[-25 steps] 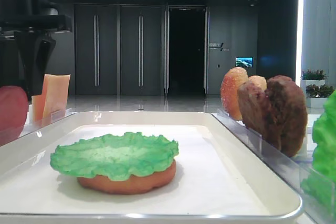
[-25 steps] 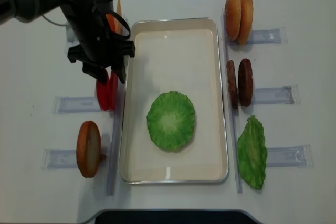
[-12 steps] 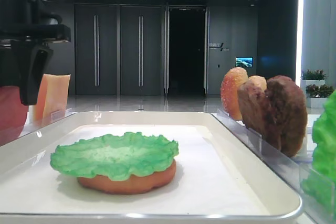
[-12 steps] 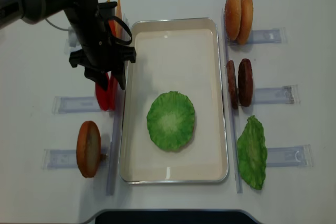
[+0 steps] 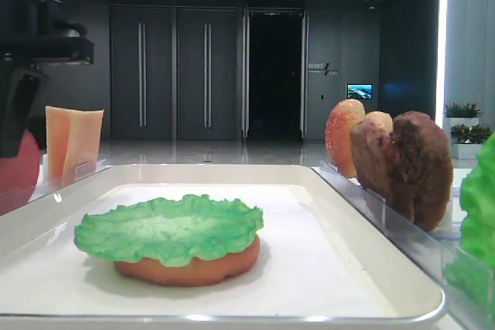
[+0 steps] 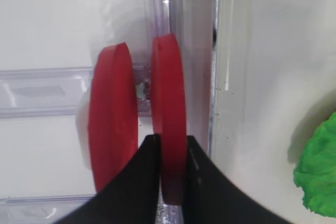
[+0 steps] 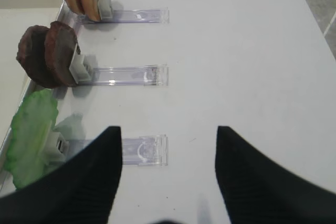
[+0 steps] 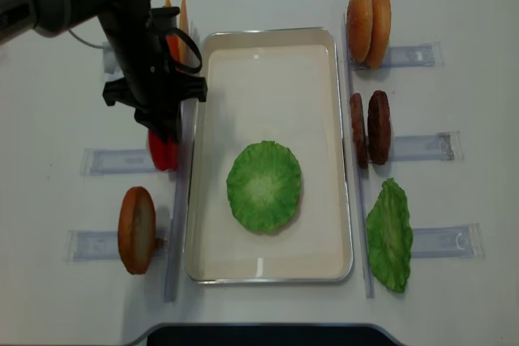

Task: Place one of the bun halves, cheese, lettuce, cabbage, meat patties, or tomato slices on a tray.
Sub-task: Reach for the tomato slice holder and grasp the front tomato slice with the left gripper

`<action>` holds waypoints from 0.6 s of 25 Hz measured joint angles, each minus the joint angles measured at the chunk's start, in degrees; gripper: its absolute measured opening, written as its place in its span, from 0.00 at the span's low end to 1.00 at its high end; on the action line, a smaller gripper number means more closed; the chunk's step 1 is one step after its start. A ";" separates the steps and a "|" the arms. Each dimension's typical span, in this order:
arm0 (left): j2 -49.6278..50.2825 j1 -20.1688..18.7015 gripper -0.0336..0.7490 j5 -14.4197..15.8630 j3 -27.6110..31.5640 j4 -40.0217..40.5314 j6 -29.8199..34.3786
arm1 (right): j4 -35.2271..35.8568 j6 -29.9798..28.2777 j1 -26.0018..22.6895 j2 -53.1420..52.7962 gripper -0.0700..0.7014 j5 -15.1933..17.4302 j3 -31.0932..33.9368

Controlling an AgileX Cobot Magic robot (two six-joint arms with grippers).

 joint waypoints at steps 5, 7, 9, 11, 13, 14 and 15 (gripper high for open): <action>0.00 0.00 0.11 0.59 0.00 0.99 0.00 | 0.00 0.00 0.00 0.00 0.62 0.00 0.00; 0.00 0.00 0.11 0.71 0.00 0.99 0.00 | 0.00 0.00 0.00 0.00 0.62 0.00 0.00; 0.00 0.00 0.11 1.00 0.00 1.30 0.00 | 0.00 0.00 0.00 0.00 0.62 0.00 0.00; 0.00 0.00 0.11 1.49 -0.06 0.99 0.00 | 0.00 0.00 0.00 0.00 0.62 0.00 0.00; 0.00 0.00 0.11 1.68 -0.06 0.99 0.00 | 0.00 0.00 0.00 0.00 0.62 0.00 0.00; 0.00 0.00 0.11 1.68 -0.06 0.99 0.00 | 0.00 0.00 0.00 0.00 0.62 0.00 0.00; 0.00 0.00 0.11 1.80 -0.18 0.99 0.00 | 0.00 0.00 0.00 0.00 0.62 0.00 0.00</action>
